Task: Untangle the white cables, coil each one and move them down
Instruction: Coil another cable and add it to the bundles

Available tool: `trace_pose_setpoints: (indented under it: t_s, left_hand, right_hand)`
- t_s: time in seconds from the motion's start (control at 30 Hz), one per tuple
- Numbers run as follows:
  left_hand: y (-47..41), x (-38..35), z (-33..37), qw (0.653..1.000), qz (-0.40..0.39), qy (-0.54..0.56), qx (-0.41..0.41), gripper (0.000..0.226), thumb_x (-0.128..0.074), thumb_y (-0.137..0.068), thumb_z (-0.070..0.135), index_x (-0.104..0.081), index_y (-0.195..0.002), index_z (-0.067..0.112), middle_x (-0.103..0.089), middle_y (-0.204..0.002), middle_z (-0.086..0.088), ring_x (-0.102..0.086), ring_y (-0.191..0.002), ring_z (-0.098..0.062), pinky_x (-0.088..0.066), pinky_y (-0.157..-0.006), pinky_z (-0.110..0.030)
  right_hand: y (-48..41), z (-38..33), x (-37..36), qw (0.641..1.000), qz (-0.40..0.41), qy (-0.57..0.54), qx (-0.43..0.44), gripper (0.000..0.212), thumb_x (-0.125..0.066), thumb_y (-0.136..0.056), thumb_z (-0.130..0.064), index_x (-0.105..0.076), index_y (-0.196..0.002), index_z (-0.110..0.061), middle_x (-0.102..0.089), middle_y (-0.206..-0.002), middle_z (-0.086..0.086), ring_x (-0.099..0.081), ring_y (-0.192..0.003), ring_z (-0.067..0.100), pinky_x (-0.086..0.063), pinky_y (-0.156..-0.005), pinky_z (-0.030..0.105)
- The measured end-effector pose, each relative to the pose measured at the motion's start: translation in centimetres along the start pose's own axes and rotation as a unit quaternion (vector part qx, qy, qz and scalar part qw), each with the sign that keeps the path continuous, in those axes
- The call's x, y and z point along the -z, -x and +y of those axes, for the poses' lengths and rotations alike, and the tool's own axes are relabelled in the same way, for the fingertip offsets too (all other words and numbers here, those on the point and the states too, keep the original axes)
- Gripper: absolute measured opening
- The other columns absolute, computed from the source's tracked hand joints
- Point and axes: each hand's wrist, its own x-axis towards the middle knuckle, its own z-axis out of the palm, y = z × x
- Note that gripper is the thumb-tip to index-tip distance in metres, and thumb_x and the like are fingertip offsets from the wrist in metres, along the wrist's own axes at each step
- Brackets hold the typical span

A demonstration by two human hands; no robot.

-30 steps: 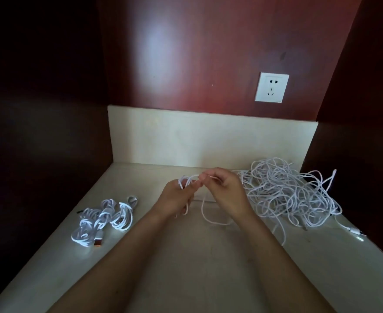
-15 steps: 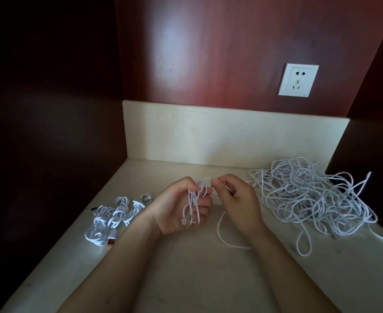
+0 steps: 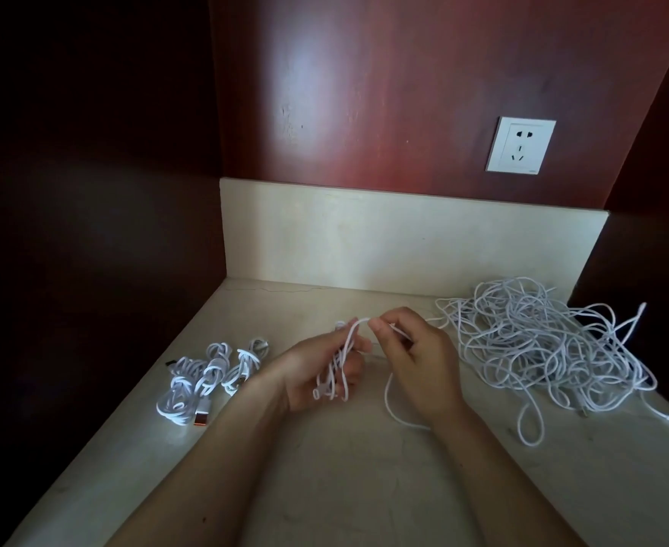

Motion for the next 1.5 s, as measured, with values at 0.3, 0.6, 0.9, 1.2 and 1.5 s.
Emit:
trace_pose_setpoints:
  t_s: [0.3,0.6,0.9,1.2,1.5]
  left_hand:
    - [-0.2,-0.3,0.1,0.980,-0.135,0.093,0.110,0.045,-0.032,-0.087,0.052,-0.042,-0.055,0.022,-0.030,-0.041,0.007,-0.030,-0.038,-0.006,-0.023,-0.035,-0.017]
    - [0.0,-1.7,-0.3,0.996,-0.051,-0.072,0.014,0.049,-0.040,-0.091,0.061,-0.034,-0.058,0.025,-0.021,-0.049,0.008,-0.017,-0.042,-0.006,-0.019,-0.036,-0.016]
    - [-0.8,-0.1,0.1,0.928,0.221,-0.165,-0.249,0.045,-0.029,-0.105,0.042,-0.068,-0.101,0.019,-0.067,-0.069,-0.004,-0.047,-0.050,-0.013,-0.039,-0.050,-0.026]
    - [-1.0,1.3,1.5,0.905,0.250,0.217,-0.266,0.045,-0.035,-0.104,0.045,-0.038,-0.068,0.017,-0.033,-0.044,0.005,-0.039,-0.036,-0.010,-0.042,-0.045,-0.019]
    - [-1.1,3.4,0.6,0.848,0.393,-0.229,-0.273,0.048,-0.040,-0.093,0.054,-0.038,-0.058,0.021,-0.038,-0.052,0.000,-0.035,-0.049,-0.018,-0.037,-0.052,-0.043]
  right_hand:
    - [0.1,0.3,-0.2,1.000,0.016,0.018,-0.017,0.038,-0.053,-0.084,-0.061,-0.064,-0.077,-0.025,-0.053,-0.055,-0.005,-0.050,-0.053,0.010,-0.045,-0.056,0.035]
    - [0.0,0.5,0.0,0.999,0.006,0.021,-0.036,0.035,-0.049,-0.081,-0.059,-0.063,-0.079,-0.027,-0.059,-0.058,-0.001,-0.056,-0.056,0.017,-0.047,-0.055,0.039]
    - [0.2,0.3,-0.4,0.996,-0.028,0.087,0.010,0.024,-0.043,-0.095,-0.040,-0.063,-0.099,-0.028,-0.058,-0.062,-0.009,-0.058,-0.061,0.016,-0.044,-0.056,0.034]
    - [1.3,-0.6,-2.2,0.963,-0.224,0.107,0.103,0.033,-0.040,-0.095,-0.045,-0.068,-0.100,-0.028,-0.070,-0.080,-0.002,-0.063,-0.073,0.017,-0.045,-0.064,0.032]
    - [0.3,-2.2,-0.2,0.950,-0.209,-0.207,-0.100,0.023,-0.054,-0.095,-0.007,-0.069,-0.079,-0.004,-0.050,-0.047,-0.017,-0.041,-0.044,-0.001,-0.031,-0.050,0.016]
